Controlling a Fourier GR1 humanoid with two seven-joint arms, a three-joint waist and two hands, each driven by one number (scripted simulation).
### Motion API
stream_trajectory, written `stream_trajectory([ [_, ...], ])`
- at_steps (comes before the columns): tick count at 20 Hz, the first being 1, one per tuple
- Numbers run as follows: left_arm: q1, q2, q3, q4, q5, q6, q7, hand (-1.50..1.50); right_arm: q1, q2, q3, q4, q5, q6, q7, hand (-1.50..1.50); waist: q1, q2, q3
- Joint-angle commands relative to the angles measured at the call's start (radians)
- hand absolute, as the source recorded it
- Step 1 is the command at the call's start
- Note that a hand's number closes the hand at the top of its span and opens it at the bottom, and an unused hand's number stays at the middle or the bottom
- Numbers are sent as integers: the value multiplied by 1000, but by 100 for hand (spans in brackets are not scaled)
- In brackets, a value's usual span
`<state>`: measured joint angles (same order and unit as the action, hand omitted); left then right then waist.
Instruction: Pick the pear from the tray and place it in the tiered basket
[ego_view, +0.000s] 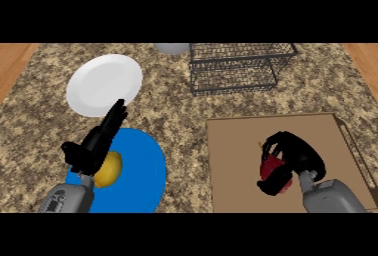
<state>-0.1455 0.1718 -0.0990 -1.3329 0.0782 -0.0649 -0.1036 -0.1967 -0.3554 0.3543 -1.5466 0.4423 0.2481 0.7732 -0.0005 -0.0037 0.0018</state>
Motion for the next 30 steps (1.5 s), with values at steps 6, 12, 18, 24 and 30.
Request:
stream_trajectory([
  [6,11,-19,-6,-11,-4,-9,0,0,-117,-382,-194,231,76,38,-503,150,29,21,3],
  [12,-16,-16,-14,-13,-11,-24,-3,0,-228,-472,-379,458,-19,-51,-854,150,36,22,4],
  [18,22,-24,-24,-47,-16,-12,30,0,-353,-419,-498,603,-172,-10,-1057,150,42,13,1],
  [24,-47,-14,18,56,-11,-36,0,0,-622,-504,-513,737,-181,159,-1070,150,26,12,-2],
  [30,-3,-24,3,-21,-27,-24,25,0,-849,-382,-484,809,-144,122,-903,150,33,10,-2],
])
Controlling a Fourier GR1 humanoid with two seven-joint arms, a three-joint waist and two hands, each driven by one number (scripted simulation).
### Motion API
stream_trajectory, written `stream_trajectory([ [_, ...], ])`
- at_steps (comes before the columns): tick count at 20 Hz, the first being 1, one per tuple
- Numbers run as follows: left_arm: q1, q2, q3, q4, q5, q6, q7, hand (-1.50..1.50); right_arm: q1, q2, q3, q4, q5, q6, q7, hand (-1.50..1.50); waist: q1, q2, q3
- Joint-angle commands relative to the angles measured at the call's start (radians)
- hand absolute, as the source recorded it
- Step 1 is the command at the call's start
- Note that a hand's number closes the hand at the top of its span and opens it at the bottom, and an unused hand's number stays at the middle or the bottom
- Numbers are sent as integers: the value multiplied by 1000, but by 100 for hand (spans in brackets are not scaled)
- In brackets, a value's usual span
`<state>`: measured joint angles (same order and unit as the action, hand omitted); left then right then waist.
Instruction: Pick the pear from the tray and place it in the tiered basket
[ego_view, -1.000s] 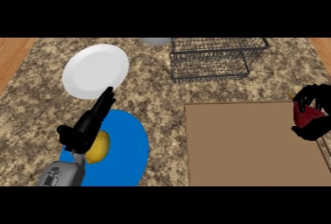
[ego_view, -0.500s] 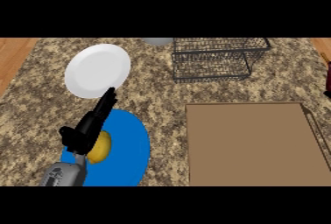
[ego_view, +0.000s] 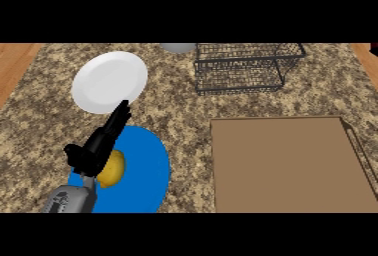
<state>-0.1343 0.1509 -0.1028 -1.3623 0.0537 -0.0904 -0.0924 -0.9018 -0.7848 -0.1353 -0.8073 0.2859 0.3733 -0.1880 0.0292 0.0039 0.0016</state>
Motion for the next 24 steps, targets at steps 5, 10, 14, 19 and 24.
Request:
stream_trajectory([
  [5,-13,-8,8,25,-14,1,11,0,-280,147,43,135,49,-11,164,150,1,3,-2],
  [10,-28,-22,14,10,-12,17,55,0,-424,247,50,195,67,-47,286,150,3,4,-2],
  [14,-24,34,48,7,13,-42,27,0,-491,332,82,277,109,-76,308,150,13,6,-3],
  [19,36,-20,-13,-33,-33,-8,9,0,-500,403,84,382,142,-136,244,150,14,6,-2],
  [24,-13,-36,-13,-11,-22,-24,14,0,-521,477,85,482,173,-231,196,150,34,20,-2],
])
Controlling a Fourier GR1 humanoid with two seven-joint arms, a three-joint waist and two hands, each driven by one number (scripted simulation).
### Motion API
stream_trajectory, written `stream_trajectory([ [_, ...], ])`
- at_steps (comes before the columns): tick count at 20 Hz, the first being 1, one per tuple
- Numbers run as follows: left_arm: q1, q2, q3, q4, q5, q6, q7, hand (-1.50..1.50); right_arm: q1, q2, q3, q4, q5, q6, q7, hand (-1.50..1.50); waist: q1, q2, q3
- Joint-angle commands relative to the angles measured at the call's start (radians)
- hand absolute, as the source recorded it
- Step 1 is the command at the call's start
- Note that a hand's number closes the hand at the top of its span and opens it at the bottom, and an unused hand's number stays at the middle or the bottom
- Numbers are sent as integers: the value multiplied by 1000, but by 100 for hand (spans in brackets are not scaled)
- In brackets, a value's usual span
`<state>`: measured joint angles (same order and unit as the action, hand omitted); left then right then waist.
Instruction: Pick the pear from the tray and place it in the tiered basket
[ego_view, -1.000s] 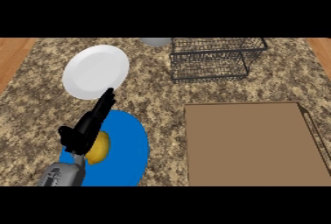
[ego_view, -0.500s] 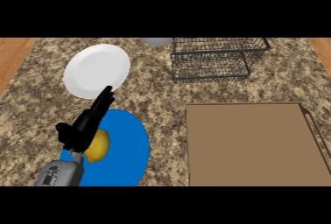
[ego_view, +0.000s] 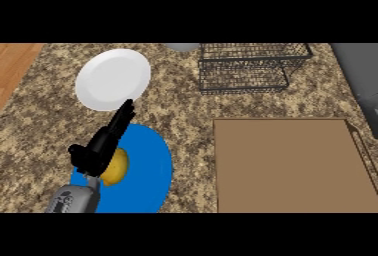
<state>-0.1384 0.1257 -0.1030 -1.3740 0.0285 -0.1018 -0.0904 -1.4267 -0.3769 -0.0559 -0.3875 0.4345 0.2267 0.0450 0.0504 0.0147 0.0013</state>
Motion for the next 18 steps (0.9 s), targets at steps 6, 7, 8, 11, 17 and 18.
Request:
stream_trajectory([
  [6,17,-8,4,6,4,-15,-12,0,-49,103,-56,120,-25,-47,-20,150,0,1,-2],
  [7,11,3,14,1,-1,-9,-2,0,-36,136,-56,130,-26,-55,-19,150,0,1,-2],
  [8,15,-12,-7,-30,-19,11,25,0,-18,111,-68,139,-36,-33,-45,150,-3,0,-1],
  [11,0,7,29,29,-8,-5,-17,0,-95,123,-110,167,-80,35,56,150,-6,0,-2],
  [17,30,1,9,-5,-5,-22,-5,0,-79,98,-238,251,-205,83,232,-150,-7,-1,-2],
  [18,20,2,26,5,1,-12,11,0,-96,103,-258,243,-227,88,247,-150,-9,-2,-2],
])
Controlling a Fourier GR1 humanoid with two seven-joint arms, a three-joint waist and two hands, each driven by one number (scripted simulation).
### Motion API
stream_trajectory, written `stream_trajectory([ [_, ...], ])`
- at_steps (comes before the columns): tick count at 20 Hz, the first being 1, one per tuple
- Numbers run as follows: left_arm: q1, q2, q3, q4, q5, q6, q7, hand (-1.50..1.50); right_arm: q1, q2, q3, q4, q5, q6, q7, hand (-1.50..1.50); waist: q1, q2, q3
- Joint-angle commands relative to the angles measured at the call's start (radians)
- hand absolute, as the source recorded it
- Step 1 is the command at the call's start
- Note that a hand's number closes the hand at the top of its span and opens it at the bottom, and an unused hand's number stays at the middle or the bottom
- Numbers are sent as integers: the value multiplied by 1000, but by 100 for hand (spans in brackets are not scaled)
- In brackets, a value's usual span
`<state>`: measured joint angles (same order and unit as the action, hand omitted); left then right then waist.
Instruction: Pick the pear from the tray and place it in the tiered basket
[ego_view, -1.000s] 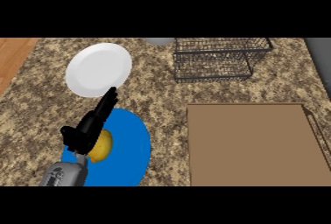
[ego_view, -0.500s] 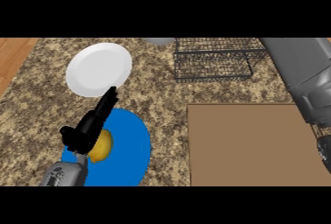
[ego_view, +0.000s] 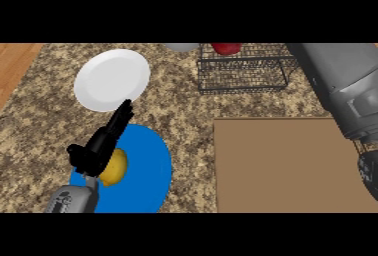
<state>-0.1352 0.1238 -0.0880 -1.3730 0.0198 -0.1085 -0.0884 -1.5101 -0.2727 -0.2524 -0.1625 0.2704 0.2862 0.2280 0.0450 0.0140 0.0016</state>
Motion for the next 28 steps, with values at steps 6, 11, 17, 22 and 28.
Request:
stream_trajectory([
  [6,25,-21,-12,2,-15,8,-11,0,16,-18,-84,-45,-71,-170,19,-150,-2,2,-2],
  [11,16,-12,7,19,-13,12,-8,0,31,-177,-64,-90,-17,-326,3,-150,-21,2,-2],
  [17,25,5,19,-14,10,-14,21,0,139,-324,-164,-118,-83,-403,-137,-150,-17,5,0],
  [22,-21,-5,19,-19,1,-1,45,0,215,-448,-255,-105,-165,-291,-234,-150,-14,7,1],
  [28,-19,-23,13,0,-8,8,13,0,334,-633,-291,-54,-191,-70,-300,-150,-3,20,3],
])
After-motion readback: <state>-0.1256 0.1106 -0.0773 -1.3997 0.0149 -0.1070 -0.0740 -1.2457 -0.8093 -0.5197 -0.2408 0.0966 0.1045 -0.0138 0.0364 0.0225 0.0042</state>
